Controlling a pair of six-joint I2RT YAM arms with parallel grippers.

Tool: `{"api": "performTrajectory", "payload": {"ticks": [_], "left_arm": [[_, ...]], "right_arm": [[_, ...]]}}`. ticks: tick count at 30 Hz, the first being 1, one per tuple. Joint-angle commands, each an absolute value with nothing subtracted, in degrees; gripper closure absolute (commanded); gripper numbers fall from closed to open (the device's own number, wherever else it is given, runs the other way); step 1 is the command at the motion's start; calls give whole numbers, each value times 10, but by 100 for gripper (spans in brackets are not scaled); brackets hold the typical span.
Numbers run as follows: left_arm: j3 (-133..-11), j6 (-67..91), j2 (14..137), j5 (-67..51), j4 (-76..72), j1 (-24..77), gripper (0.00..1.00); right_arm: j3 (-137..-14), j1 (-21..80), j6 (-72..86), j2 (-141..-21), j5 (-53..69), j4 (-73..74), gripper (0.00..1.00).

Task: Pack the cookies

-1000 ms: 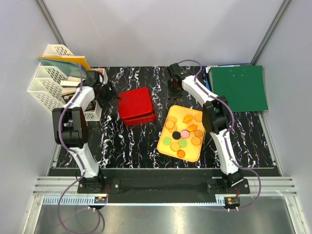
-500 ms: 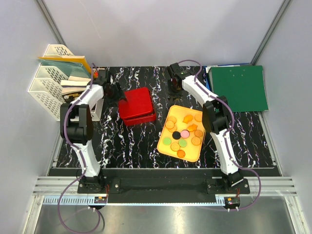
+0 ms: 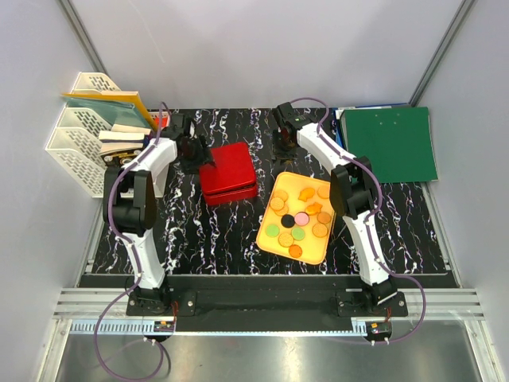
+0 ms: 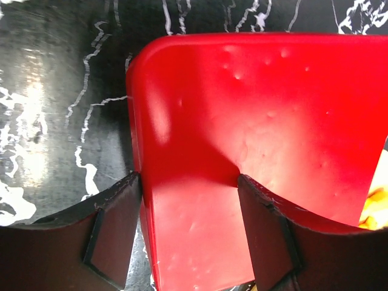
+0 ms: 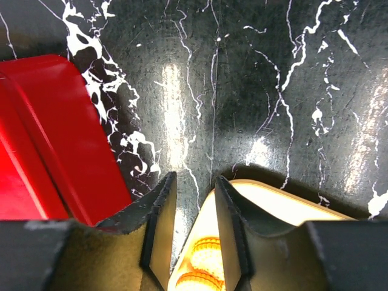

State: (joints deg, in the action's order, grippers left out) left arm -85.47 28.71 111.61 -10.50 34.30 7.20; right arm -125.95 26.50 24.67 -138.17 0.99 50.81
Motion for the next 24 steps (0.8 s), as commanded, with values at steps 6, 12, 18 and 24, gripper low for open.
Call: {"api": "performTrajectory", "payload": {"ticks": [6, 12, 18, 24], "left_arm": [[-862, 283, 1093, -117, 316, 90, 34], [-856, 282, 1090, -120, 315, 91, 34], [-846, 278, 1085, -124, 314, 94, 34], [-839, 274, 1080, -127, 313, 100, 34]], "right_arm": [[-1260, 267, 261, -1319, 34, 487, 53], [-1207, 265, 294, -1272, 115, 403, 48], [-1126, 265, 323, -1256, 228, 295, 44], [-1105, 265, 321, -1287, 271, 288, 45]]}}
